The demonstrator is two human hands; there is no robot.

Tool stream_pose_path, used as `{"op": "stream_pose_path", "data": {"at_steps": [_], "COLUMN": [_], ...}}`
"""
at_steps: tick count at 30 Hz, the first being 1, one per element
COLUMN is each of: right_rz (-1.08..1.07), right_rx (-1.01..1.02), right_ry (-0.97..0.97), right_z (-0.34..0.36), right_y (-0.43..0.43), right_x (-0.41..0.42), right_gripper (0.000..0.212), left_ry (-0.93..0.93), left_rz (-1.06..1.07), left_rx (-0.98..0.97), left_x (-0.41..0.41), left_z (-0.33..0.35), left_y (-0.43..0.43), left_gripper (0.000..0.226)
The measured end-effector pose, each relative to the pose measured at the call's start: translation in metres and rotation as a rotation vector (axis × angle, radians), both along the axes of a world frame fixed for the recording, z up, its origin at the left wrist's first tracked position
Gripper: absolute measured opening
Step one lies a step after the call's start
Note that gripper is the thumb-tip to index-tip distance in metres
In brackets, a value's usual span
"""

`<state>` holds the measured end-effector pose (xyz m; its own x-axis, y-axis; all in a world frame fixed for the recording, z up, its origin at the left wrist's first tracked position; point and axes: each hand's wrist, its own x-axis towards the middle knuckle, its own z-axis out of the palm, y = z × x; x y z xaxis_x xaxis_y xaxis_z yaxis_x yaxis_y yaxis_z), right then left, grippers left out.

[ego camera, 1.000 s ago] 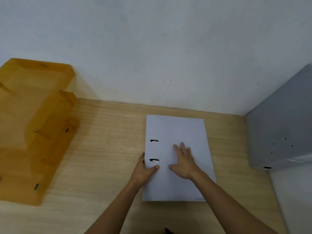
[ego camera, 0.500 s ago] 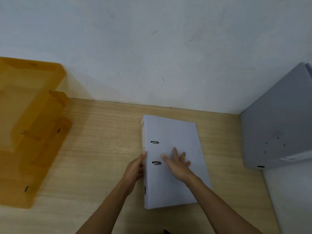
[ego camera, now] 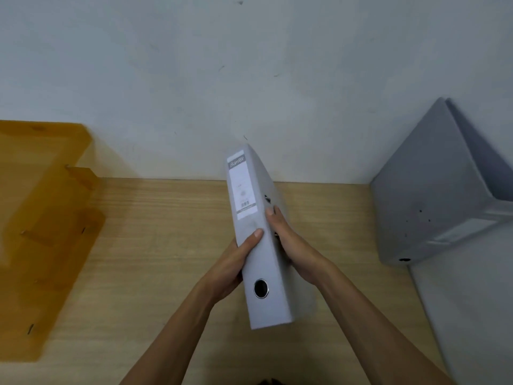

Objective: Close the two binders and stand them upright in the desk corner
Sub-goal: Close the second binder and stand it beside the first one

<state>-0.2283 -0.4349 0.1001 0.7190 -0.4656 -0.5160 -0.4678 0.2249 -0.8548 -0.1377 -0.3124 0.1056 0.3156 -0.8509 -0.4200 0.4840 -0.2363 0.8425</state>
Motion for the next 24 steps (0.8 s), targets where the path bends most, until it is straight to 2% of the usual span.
{"op": "stream_pose_path", "data": {"at_steps": [4, 9, 13, 18, 24], "right_rz": [-0.061, -0.088, -0.101, -0.160, -0.281], "right_rx": [-0.160, -0.341, -0.419, -0.372, -0.372], "right_ry": [-0.192, -0.308, -0.274, -0.209, -0.096], "right_z": [0.046, 0.073, 0.068, 0.045, 0.017], "right_y": [-0.010, -0.037, -0.051, -0.060, -0.075], "right_x": [-0.034, -0.084, -0.125, -0.178, -0.234], "right_gripper": [0.087, 0.102, 0.098, 0.094, 0.072], "left_ry": [-0.129, -0.363, -0.477, -0.526, -0.529], "left_rz": [-0.032, -0.093, -0.149, -0.218, -0.266], "left_rx": [-0.083, -0.143, -0.166, -0.147, -0.157], "left_x": [-0.017, -0.044, -0.073, -0.121, -0.163], "left_z": [0.019, 0.028, 0.015, -0.019, -0.032], "left_y": [-0.009, -0.035, -0.065, -0.088, -0.114], "left_gripper": [0.044, 0.074, 0.083, 0.084, 0.101]}}
